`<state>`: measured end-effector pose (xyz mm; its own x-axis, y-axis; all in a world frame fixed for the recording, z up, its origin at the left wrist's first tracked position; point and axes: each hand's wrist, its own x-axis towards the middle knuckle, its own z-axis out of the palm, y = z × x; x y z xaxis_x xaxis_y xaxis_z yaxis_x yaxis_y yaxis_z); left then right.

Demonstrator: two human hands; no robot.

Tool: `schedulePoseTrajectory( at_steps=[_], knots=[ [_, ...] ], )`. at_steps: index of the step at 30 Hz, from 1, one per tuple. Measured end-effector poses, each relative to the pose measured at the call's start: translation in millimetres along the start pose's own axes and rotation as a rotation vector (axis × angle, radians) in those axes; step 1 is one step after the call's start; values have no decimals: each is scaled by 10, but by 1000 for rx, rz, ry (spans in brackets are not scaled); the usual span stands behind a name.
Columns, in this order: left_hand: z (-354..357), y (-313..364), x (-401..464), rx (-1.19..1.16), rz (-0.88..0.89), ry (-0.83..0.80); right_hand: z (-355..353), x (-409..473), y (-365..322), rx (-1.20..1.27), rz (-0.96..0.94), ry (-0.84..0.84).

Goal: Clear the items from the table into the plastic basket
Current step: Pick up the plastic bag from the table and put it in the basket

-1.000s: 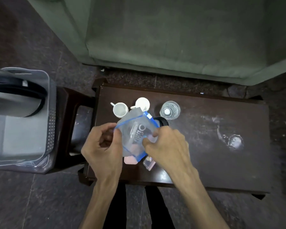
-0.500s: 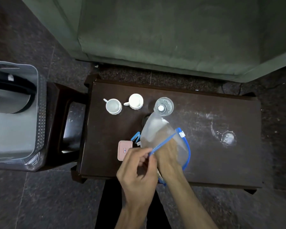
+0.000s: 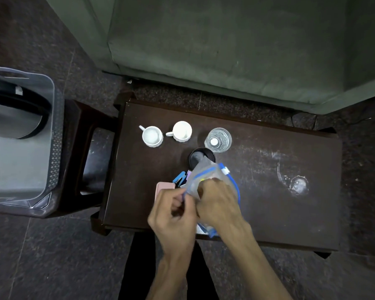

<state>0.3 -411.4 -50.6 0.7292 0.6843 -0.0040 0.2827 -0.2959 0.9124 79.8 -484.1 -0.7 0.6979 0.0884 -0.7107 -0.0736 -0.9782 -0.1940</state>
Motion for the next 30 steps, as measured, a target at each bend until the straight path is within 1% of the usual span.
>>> schedulePoseTrajectory(
  at_steps=[2,4,6,8,10,11,12,15,19,23,27,30],
  knots=[
    [-68,-18,182,-13,-38,43,-111,-231,-125,31,-121,38],
    [-131,-4,310,-12,-60,50,-229,-456,-278,104,-199,139],
    [-203,-7,433,-14,-96,98,-335,-505,-311,192,-221,210],
    [-302,15,561,-44,-144,171,-448,-374,-178,355,-179,265],
    [-404,29,661,-80,-184,213,-460,-117,56,658,-71,268],
    [-447,42,703,-89,-194,223,-431,27,175,768,4,284],
    [-485,63,735,-100,-203,231,-374,173,284,813,71,316],
    [-545,58,797,-124,-227,228,-127,562,467,694,181,358],
    [-573,10,823,-108,-238,198,151,849,442,551,232,388],
    [-585,-34,816,-111,-251,172,320,1042,320,470,290,435],
    [-560,-27,821,-112,-249,131,434,1187,224,281,296,424],
    [-554,7,838,-95,-245,84,456,1210,169,185,292,347]
  ],
)
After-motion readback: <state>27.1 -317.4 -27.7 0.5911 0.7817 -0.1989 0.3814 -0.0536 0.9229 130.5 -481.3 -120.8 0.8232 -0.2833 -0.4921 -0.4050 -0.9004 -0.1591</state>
